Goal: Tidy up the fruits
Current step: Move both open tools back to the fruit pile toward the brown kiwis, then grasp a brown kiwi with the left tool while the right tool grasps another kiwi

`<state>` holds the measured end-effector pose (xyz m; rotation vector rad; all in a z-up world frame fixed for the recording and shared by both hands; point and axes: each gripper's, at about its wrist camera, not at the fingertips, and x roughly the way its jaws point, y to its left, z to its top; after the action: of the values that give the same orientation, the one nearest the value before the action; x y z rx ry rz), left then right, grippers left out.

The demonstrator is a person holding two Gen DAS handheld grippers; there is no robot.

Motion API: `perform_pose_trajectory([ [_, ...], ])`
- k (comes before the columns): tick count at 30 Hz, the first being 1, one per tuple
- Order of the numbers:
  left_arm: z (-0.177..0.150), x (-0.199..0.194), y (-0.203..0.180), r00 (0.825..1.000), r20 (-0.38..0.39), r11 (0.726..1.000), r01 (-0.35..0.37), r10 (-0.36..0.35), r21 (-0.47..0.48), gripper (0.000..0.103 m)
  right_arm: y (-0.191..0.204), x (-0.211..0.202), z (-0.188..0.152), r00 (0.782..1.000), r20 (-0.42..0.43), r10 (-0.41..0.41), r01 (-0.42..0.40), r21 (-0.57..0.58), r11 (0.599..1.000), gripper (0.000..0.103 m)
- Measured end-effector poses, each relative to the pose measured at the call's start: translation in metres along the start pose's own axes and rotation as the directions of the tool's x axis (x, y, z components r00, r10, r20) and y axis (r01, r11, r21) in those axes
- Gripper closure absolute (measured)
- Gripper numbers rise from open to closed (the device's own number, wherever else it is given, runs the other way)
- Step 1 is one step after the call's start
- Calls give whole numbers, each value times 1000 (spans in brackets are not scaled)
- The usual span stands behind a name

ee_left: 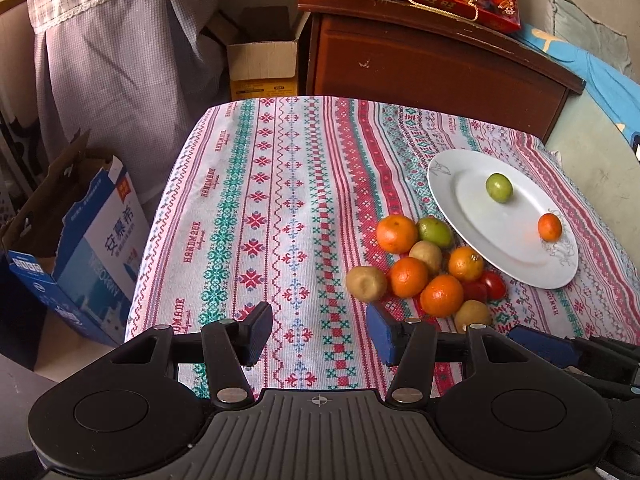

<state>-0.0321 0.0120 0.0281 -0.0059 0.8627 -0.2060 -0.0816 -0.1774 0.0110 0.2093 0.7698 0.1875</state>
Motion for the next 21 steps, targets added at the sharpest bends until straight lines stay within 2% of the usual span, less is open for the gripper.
perform_pose_trajectory([
  [6, -1, 7, 4, 1000, 11, 1000, 17, -17, -5, 53, 6, 14, 4, 1000, 2, -7, 7, -21, 1000, 69],
  [10, 0, 11, 0, 998, 31, 998, 55, -55, 10, 53, 5, 20, 4, 1000, 2, -19, 19, -19, 1000, 76],
  [12, 1, 14, -4, 997, 37, 998, 60, -61, 26, 53, 3, 20, 5, 1000, 1, -13, 13, -18, 1000, 76],
  [21, 0, 28, -10, 994, 40, 993, 104, -106, 54, 55, -8, 12, 6, 999, -19, -44, 45, 50, 998, 76],
])
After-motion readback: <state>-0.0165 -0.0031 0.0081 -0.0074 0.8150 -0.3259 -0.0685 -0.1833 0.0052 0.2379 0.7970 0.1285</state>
